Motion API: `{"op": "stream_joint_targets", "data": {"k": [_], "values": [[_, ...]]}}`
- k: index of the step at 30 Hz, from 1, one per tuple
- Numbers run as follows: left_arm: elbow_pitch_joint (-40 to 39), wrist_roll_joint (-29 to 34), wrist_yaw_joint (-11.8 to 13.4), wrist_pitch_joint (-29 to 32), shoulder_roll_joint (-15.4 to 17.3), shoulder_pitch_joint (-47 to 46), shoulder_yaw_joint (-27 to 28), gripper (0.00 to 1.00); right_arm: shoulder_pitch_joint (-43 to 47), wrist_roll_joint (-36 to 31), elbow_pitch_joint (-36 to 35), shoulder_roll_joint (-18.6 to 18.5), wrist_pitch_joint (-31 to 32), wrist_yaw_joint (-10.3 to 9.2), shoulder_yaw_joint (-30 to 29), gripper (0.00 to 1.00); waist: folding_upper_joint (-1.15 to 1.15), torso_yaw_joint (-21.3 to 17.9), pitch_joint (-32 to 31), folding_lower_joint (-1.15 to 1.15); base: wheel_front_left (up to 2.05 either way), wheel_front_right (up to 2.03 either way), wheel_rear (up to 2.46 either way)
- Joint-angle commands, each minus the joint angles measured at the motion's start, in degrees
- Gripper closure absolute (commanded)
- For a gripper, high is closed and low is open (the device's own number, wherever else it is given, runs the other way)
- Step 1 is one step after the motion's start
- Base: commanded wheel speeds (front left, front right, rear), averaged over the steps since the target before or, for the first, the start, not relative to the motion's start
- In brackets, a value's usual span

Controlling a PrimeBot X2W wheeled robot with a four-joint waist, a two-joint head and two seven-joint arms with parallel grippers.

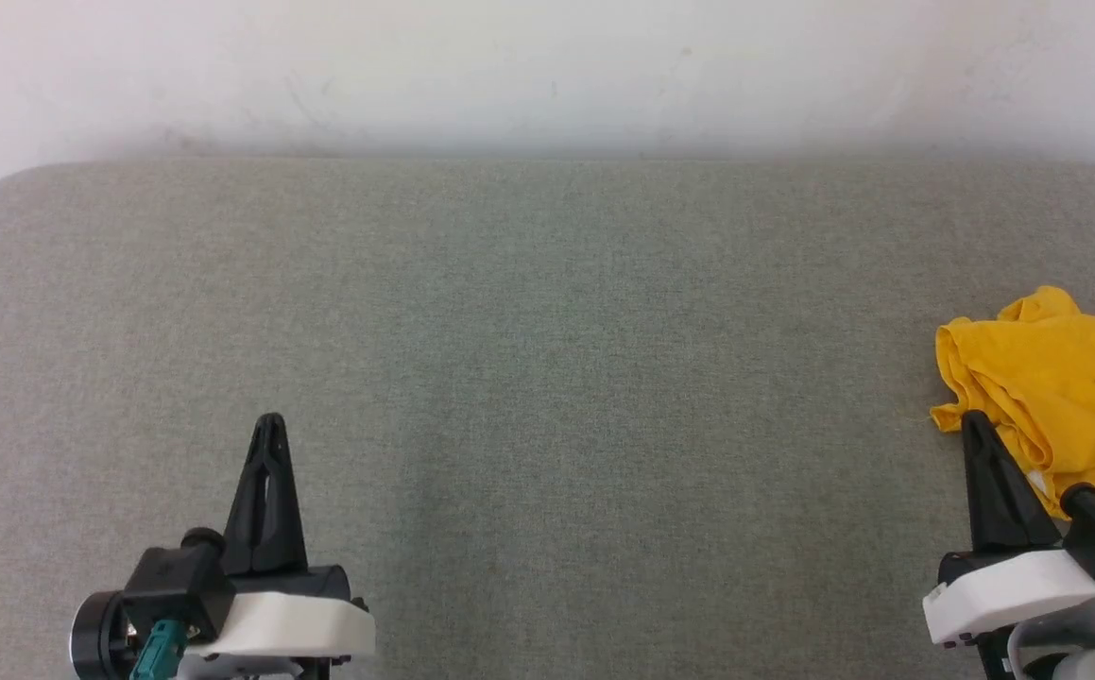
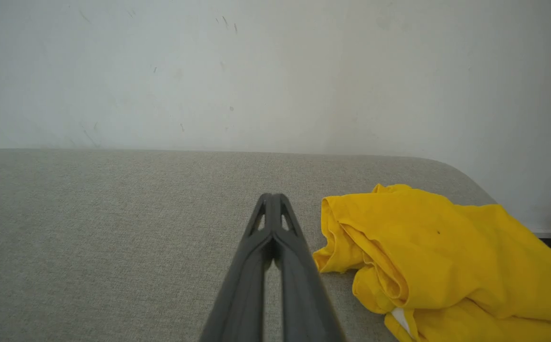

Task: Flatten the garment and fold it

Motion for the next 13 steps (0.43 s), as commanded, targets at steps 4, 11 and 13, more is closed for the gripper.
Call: {"op": "stream_joint_targets", "data": {"k": [4, 11, 13], "values": [[0.66, 0.98, -0.84, 0.79, -0.39, -1.03, 0.49, 1.00, -0.27, -0.70, -0.51, 0.07, 0.63, -0.02, 0.46, 1.00, 0.00, 0.06, -0.30, 0.00, 0.00, 0.00, 0.00], [1.21, 1.57, -1.37, 1.61, -0.53, -1.29, 0.77, 1.00, -0.33, -0.98, -0.75, 0.09, 1.28, -0.02, 0.96, 1.00, 0.00, 0.13, -0.72, 0.00, 0.00, 0.00, 0.00], [1.37, 1.74, -1.52, 1.84, -0.57, -1.37, 0.85, 1.00, -0.35, -1.06, -0.82, 0.09, 1.47, -0.02, 1.10, 1.00, 0.00, 0.15, -0.85, 0.00, 0.00, 0.00, 0.00]]}}
